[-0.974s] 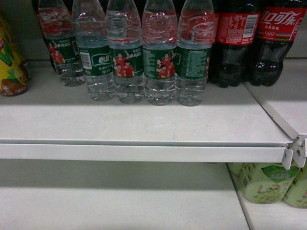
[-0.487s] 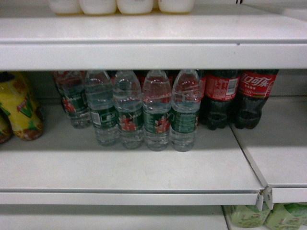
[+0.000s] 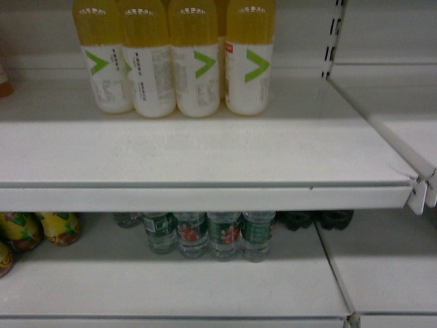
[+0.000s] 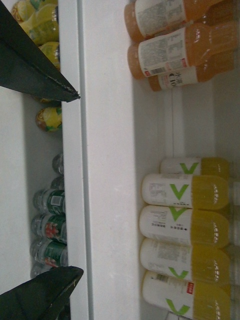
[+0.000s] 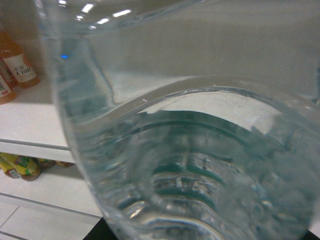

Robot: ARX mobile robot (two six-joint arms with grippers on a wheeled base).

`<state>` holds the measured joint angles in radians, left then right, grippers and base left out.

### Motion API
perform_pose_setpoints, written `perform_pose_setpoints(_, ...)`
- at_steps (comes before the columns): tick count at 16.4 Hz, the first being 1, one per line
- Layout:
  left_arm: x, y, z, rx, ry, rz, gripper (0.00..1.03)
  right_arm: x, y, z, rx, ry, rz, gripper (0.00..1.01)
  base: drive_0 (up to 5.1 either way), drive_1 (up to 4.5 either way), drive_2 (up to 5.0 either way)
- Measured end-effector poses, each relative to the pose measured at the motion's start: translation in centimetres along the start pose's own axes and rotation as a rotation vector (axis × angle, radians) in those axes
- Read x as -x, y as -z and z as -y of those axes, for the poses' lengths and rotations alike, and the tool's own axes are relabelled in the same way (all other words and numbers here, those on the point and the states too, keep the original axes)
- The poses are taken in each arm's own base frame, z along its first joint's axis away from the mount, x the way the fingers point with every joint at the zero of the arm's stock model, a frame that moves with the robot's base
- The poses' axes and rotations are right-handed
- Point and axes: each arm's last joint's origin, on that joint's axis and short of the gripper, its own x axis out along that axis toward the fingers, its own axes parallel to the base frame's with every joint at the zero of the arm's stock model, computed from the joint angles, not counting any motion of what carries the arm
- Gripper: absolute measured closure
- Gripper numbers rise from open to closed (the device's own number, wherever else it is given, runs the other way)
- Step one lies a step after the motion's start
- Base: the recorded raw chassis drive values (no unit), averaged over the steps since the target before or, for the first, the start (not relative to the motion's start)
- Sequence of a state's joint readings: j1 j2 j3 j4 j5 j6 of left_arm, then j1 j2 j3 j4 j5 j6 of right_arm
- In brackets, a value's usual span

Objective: Move water from second to third shelf

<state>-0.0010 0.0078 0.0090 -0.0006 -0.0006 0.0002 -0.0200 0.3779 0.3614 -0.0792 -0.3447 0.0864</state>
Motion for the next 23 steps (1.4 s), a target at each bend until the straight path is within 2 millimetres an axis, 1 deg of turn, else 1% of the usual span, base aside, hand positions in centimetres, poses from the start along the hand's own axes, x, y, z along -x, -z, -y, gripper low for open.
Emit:
perform_pose_setpoints(4,0.00,0.00,0.00,0.000,0.000,0.000,0.05,0.09,-0.34,-0.06,0.004,-0.001,0.012,0.62,0.0,0.00,0.0)
perform_pose_setpoints(17,0.00,0.02,0.00,0.000,0.000,-0.002,0.05,0.07,-0.27,-0.05,0.002,0.000,0.006,0.62,0.0,0.00,0.0)
perform_pose_setpoints(23,0.00,0.03,0.00,0.000,0.001,-0.003,0.05,0.07,-0.26,-0.03,0.002,0.003,0.005,0.62,-4.1,1.46,3.0)
